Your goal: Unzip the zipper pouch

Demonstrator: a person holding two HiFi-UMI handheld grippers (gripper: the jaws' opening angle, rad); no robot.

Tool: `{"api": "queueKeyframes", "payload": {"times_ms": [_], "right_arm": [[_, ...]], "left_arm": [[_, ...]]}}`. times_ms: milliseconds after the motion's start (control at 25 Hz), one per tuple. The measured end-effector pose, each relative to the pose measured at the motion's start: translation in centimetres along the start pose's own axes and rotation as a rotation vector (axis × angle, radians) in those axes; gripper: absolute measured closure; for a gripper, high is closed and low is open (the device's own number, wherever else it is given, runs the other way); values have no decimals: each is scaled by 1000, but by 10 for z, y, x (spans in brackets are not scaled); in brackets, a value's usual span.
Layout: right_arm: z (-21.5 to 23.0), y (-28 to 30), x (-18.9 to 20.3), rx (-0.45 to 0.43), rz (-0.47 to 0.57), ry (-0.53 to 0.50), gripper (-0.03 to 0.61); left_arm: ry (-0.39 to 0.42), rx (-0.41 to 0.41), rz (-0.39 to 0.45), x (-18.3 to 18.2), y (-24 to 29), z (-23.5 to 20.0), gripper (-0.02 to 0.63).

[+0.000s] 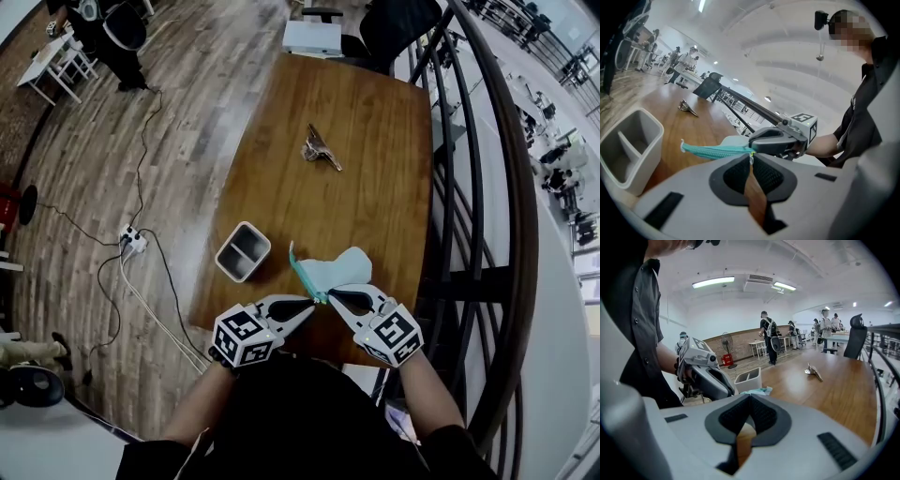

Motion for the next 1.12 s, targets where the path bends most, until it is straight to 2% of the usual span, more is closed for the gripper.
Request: {"api": "queueKeyframes", "payload": {"times_ms": [480,720,840,960,1120], "right_arm": [[-1,0,-5,16,19,-3,576],[1,-19,-12,60,59,-59,526],[-1,-34,-18,63,64,-122,489],[-12,-31,-12,79,31,-241,463],[-18,-21,-13,120,-16,-374,457]], "left_arm": [[-17,22,-1,-9,-4,-3,597],[26,47,7,-19,-7,6,598],[55,57,17,-34,-8,13,599],[95,58,13,-36,-11,14,599],[153,28,-53,-39,-10,14,598]]}}
Point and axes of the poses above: the fingertips, and each gripper's own axes: y forward along the fingers, z to its right, x out of its underside, the point moved 1 cm from there along -y, backward along the fingers
